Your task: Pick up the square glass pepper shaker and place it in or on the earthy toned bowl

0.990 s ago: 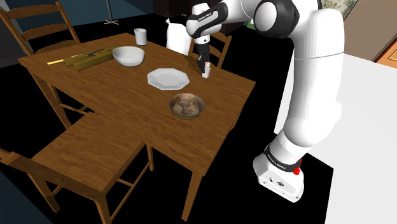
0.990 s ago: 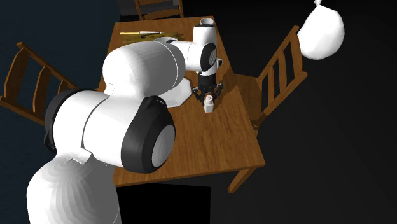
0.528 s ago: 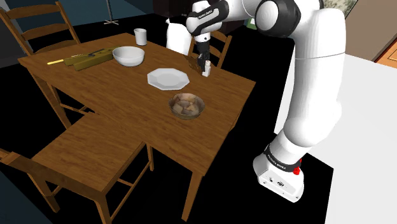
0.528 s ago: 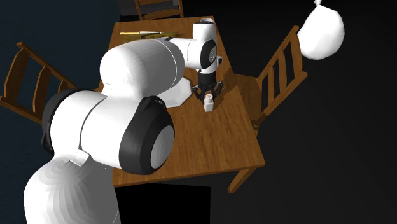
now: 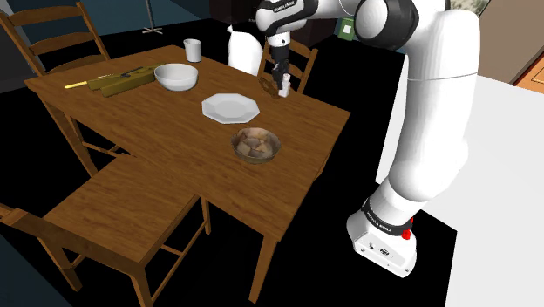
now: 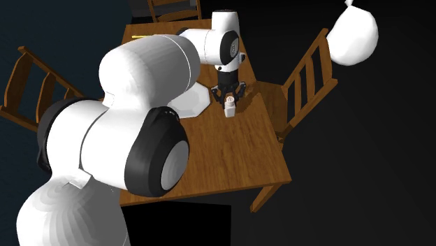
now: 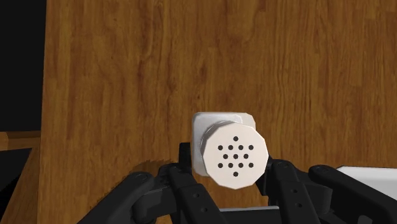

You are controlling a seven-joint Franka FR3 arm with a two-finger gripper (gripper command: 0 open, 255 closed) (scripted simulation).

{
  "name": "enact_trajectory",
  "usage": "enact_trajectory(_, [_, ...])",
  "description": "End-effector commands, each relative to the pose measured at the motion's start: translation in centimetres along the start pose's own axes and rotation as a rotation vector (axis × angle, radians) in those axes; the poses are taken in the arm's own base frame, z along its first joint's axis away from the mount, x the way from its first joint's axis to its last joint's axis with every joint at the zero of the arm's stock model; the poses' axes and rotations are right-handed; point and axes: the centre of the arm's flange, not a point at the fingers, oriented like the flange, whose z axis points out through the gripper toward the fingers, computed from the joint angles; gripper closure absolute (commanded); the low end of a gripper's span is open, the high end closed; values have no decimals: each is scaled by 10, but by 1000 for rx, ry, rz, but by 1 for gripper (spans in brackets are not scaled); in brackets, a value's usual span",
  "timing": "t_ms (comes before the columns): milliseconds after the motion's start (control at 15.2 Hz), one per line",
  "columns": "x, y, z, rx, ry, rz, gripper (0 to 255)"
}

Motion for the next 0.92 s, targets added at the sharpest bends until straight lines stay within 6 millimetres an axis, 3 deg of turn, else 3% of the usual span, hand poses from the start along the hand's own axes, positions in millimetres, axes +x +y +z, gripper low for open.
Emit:
enact_trajectory(0, [-3,1,-10,0,0,0,255])
enact_trajectory(858, [-20,3,-77,0,0,0,255])
